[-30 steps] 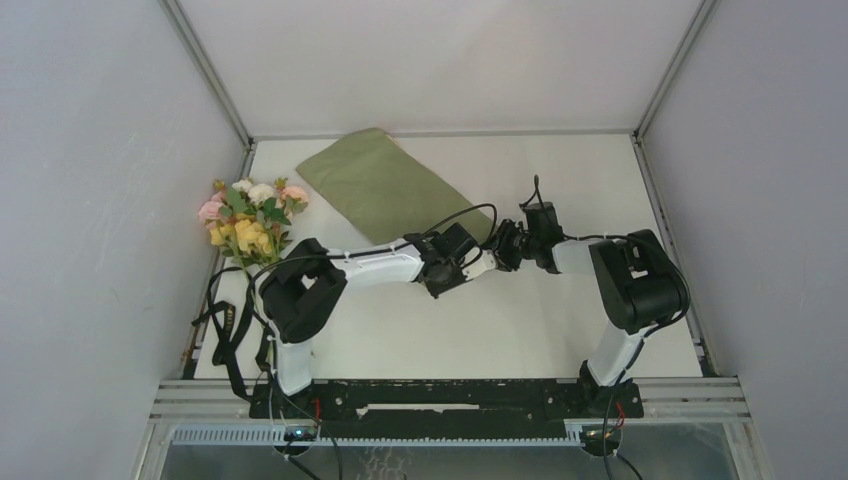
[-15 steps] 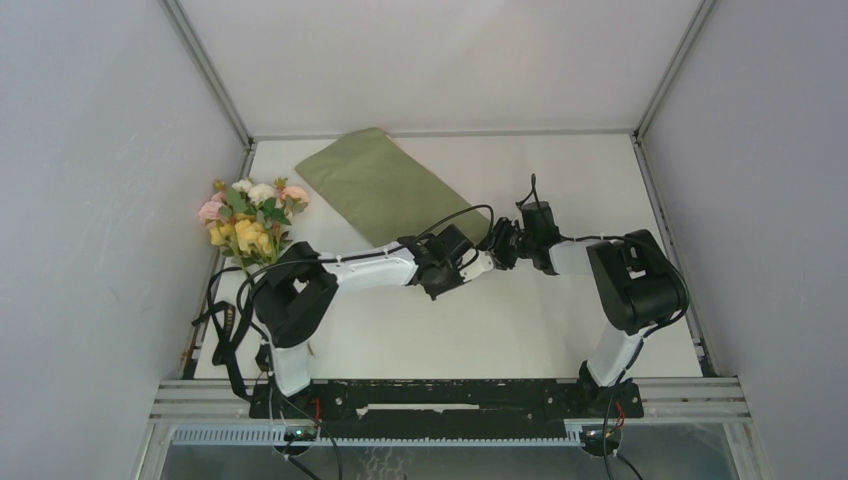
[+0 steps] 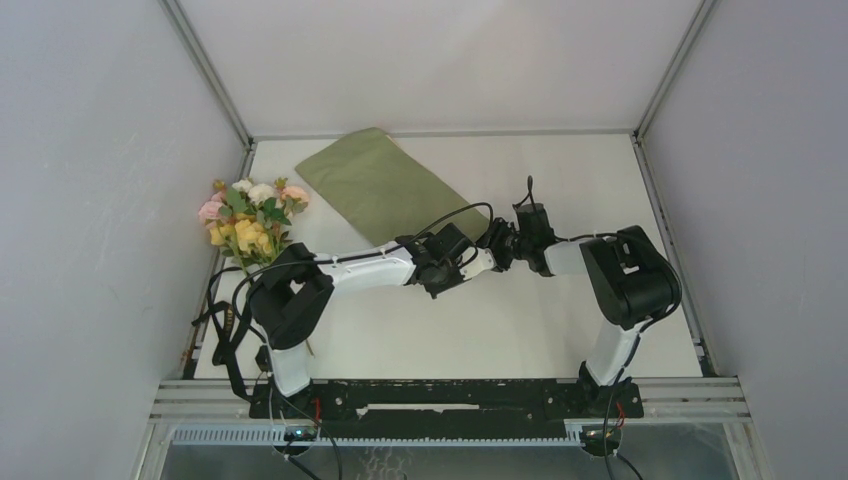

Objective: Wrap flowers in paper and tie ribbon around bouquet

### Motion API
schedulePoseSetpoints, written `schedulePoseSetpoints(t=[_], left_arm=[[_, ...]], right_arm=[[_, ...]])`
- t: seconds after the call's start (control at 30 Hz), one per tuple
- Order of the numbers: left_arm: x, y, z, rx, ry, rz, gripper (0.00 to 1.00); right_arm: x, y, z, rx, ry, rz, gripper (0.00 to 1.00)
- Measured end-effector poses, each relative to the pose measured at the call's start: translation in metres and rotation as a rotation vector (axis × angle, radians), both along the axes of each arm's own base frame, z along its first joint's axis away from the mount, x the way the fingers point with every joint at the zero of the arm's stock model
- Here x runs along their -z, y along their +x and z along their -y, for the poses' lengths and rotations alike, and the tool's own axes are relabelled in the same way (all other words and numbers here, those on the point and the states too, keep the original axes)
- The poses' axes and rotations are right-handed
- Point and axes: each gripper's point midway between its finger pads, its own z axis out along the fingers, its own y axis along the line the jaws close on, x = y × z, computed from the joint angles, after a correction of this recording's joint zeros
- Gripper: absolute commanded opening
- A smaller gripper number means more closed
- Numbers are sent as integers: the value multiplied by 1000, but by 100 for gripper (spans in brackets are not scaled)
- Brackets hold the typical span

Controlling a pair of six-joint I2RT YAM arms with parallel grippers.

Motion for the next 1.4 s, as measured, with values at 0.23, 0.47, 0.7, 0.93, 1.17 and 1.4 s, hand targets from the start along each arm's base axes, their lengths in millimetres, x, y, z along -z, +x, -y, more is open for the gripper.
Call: schedulePoseSetpoints(t=[0.23,0.47,0.7,0.93,1.17,1.4], left_arm=[[0,0,1,2,-3,-3,0],[0,-1,1,3,-5,-5,0],[0,-1,1,5,-6,-7,0],[1,-2,2,7,-11,-8,0],[-2,-10,-8,30,1,-54,67],[-68,16,-51,-93,-128,-87,85]], right_arm=[[4,3,-3,14,16,-10,49],[4,9,-5,31,38,-4,47],[6,14,-8,43,59,-7,47],[6,26,-12,70,76,-15,4],[9,41,-5,87,15,19,0],[-34,49,30,98,-167,185,0]])
